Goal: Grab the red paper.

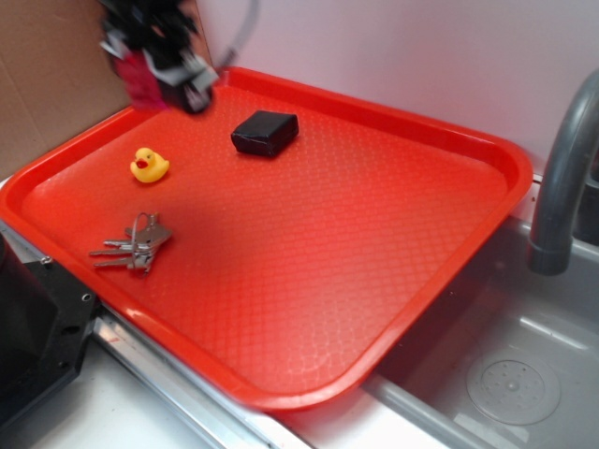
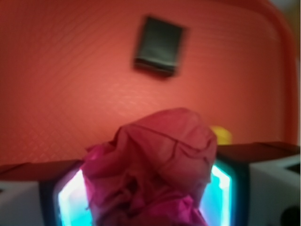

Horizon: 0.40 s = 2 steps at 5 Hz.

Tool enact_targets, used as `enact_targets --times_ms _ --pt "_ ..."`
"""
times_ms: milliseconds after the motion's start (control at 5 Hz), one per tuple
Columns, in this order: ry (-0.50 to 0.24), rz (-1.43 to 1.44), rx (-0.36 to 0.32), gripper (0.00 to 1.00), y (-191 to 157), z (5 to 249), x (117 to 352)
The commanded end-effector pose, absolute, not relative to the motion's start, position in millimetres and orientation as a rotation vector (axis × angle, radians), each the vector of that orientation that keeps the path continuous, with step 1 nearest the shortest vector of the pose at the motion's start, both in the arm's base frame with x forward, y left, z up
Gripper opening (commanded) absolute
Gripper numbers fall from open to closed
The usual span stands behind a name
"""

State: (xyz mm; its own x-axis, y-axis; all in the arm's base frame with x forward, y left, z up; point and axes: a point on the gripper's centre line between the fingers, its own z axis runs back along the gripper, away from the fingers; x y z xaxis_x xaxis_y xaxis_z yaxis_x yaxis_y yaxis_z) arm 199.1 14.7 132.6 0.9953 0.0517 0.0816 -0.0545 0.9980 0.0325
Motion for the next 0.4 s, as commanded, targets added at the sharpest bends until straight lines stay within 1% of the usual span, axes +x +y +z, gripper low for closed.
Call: enact_targets --times_ms 0,200 --pt "-0.225 0.144 -0.035 0.00 27.4 238.5 201.7" --pt "-0.204 0.136 -0.006 0.00 21.6 244.0 201.4"
